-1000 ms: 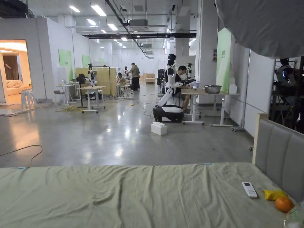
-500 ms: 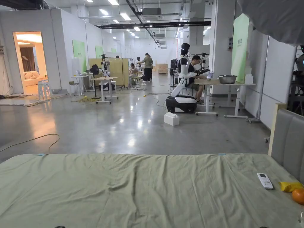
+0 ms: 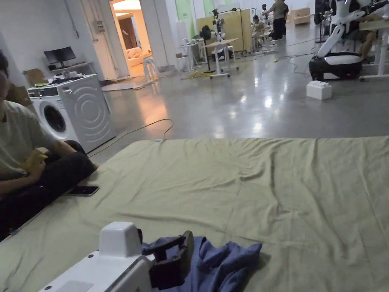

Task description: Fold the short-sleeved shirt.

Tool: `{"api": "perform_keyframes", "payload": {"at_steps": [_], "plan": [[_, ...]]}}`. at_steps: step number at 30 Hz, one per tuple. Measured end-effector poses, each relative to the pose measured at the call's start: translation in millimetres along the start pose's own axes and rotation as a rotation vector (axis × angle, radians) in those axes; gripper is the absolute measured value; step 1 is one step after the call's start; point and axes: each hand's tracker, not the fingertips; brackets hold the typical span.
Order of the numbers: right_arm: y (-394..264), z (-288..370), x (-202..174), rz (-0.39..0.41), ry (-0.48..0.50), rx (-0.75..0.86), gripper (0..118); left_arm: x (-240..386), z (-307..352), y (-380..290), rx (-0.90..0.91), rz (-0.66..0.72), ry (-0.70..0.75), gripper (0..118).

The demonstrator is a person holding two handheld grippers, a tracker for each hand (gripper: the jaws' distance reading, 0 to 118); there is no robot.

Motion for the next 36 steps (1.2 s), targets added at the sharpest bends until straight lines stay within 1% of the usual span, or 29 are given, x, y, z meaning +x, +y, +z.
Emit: {"api": "perform_keyframes", "payload": {"at_steps": [1,3,6,10,13,14,16,18,19,20,21,22,24,26,27,28,29,30,31,32,33,34,35,36], "plan": [[0,-3,-2,0.017,-0.004,0.01,1,-9,-13,-7,-0.035,0.017,-0.02,102],[-7,-9,-4,0.009,-0.004,-0.036,1,-27,-44,-27,-0.115,0.053,-0.027,102],[-14,-12,-5,0.021,0.001,-0.073,1,-39,-98,-60,-0.289,0.024,0.01,102],[-21,-13,-5,0.009,-0.011,-0.142,1,-61,-168,-115,-0.487,0.071,-0.002,102],[-27,-16,-4,-0.017,-0.021,-0.179,1,-71,-215,-156,-0.574,0.042,0.062,102],[-30,-18,-4,-0.015,-0.03,-0.19,1,-72,-224,-162,-0.595,0.048,0.064,100],[-36,-25,-4,0.013,-0.05,-0.223,1,-77,-246,-173,-0.634,0.083,0.068,99],[-39,-32,-4,0.05,-0.054,-0.267,1,-79,-260,-178,-0.665,0.117,0.094,103],[-40,-35,-5,0.067,-0.057,-0.27,1,-75,-257,-173,-0.635,0.101,0.093,103],[-41,-35,-6,0.074,-0.058,-0.264,1,-71,-258,-170,-0.641,0.088,0.11,99],[-44,-35,-5,0.076,-0.056,-0.262,1,-66,-258,-171,-0.668,0.049,0.143,93],[-47,-36,-4,0.075,-0.052,-0.262,1,-53,-251,-168,-0.669,-0.01,0.139,81],[-53,-42,-4,0.059,-0.029,-0.292,1,-44,-243,-165,-0.643,-0.06,0.097,65],[-60,-43,-4,0.05,-0.007,-0.323,1,-52,-246,-164,-0.644,-0.04,0.107,35],[-61,-43,-4,0.046,0.003,-0.331,1,-57,-245,-162,-0.641,-0.039,0.119,15],[-62,-42,-4,0.046,0.018,-0.335,1,-62,-244,-159,-0.634,-0.029,0.132,5],[-62,-39,-4,0.05,0.028,-0.334,1,-69,-244,-156,-0.631,-0.003,0.151,5],[-62,-36,-4,0.056,0.038,-0.332,1,-83,-248,-158,-0.641,0.12,0.112,5],[-61,-34,-4,0.062,0.045,-0.329,1,-96,-248,-156,-0.631,0.237,0.131,5],[-60,-31,-3,0.065,0.048,-0.327,1,-115,-246,-153,-0.619,0.417,0.135,4],[-61,-26,0,0.063,0.048,-0.321,1,-137,-238,-153,-0.578,0.626,0.135,4],[-62,-22,3,0.048,0.051,-0.311,1,-167,-240,-158,-0.523,0.776,0.125,4],[-64,-19,7,0.014,0.057,-0.307,1,-182,-229,-161,-0.478,0.891,0.118,4],[-66,-18,11,-0.017,0.062,-0.311,1,-189,-218,-159,-0.435,0.934,0.124,4]]}}
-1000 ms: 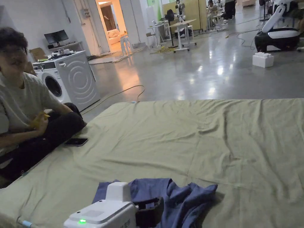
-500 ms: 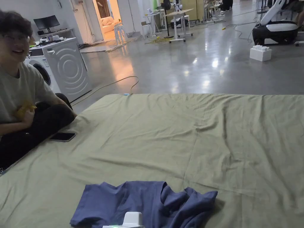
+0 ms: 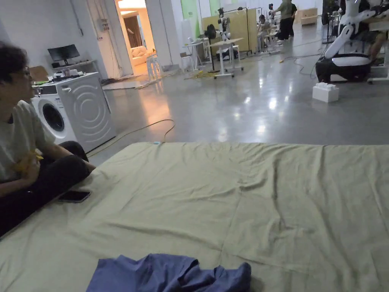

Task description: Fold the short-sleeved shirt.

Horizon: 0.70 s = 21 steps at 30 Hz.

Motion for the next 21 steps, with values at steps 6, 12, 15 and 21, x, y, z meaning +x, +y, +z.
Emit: {"api": "perform_keyframes", "payload": {"at_steps": [6,12,15,21], "plan": [[-19,10,33,-0.143,0.014,-0.023,1,39,52,3,0.095,-0.054,-0.073,4],[-33,32,62,-0.195,-0.039,0.022,1,159,87,-25,0.154,-0.178,-0.194,4],[-38,45,76,-0.249,-0.065,0.033,1,216,76,-39,0.1,-0.319,-0.268,4],[-46,72,95,-0.263,-0.151,0.059,1,302,10,-94,-0.069,-0.582,-0.407,4]]}}
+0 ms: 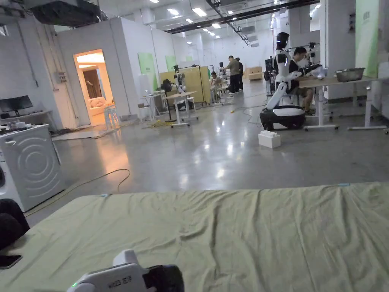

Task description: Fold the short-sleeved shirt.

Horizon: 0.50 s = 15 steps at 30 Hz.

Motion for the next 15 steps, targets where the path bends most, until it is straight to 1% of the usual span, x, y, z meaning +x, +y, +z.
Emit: {"api": "perform_keyframes", "payload": {"at_steps": [3,4,5,8,10,12,13,15], "plan": [[-3,7,9,-0.019,-0.027,0.005,1,34,-59,-36,-0.122,-0.035,-0.157,4],[-4,8,10,-0.025,-0.046,0.013,1,50,-78,-51,-0.187,-0.057,-0.209,4],[-5,9,12,-0.035,-0.063,0.016,1,92,-95,-80,-0.26,-0.075,-0.26,4],[-9,15,17,-0.063,-0.084,0.028,1,157,-135,-140,-0.396,-0.193,-0.349,4],[-13,19,19,-0.071,-0.096,0.025,1,210,-147,-193,-0.47,-0.27,-0.417,4],[-18,22,20,-0.069,-0.109,0.018,1,234,-156,-237,-0.566,-0.316,-0.463,4],[-22,23,21,-0.063,-0.117,0.015,1,249,-156,-267,-0.6,-0.355,-0.5,4],[-28,24,22,-0.06,-0.13,0.002,1,262,-156,-309,-0.663,-0.442,-0.523,4]]}}
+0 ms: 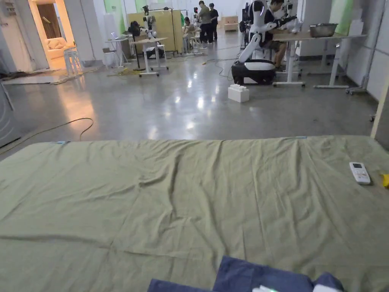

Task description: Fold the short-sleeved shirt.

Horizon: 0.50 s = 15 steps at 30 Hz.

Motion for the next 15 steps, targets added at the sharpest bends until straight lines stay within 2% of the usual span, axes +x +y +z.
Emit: {"api": "perform_keyframes", "payload": {"at_steps": [2,3,5,6,7,9,12,15], "plan": [[-4,-1,1,-0.005,-0.015,-0.022,1,9,-19,-21,-0.067,-0.072,0.067,5],[-5,0,1,-0.005,-0.017,-0.023,1,6,-22,-26,-0.071,-0.071,0.1,12],[-6,1,2,0.002,-0.014,-0.018,1,-2,-6,-29,-0.015,-0.027,0.101,69],[-5,3,1,0.01,-0.01,-0.008,1,-4,15,-30,0.034,-0.015,0.105,89],[-3,4,-1,0.02,-0.002,0.01,1,-5,44,-31,0.091,-0.005,0.106,94],[2,4,-7,0.032,0.019,0.034,1,3,91,-33,0.183,-0.067,0.157,94],[12,4,-22,0.057,0.052,0.073,1,21,176,-52,0.337,-0.168,0.335,94],[24,11,-44,0.115,0.073,0.145,1,58,256,-76,0.507,-0.22,0.496,93]]}}
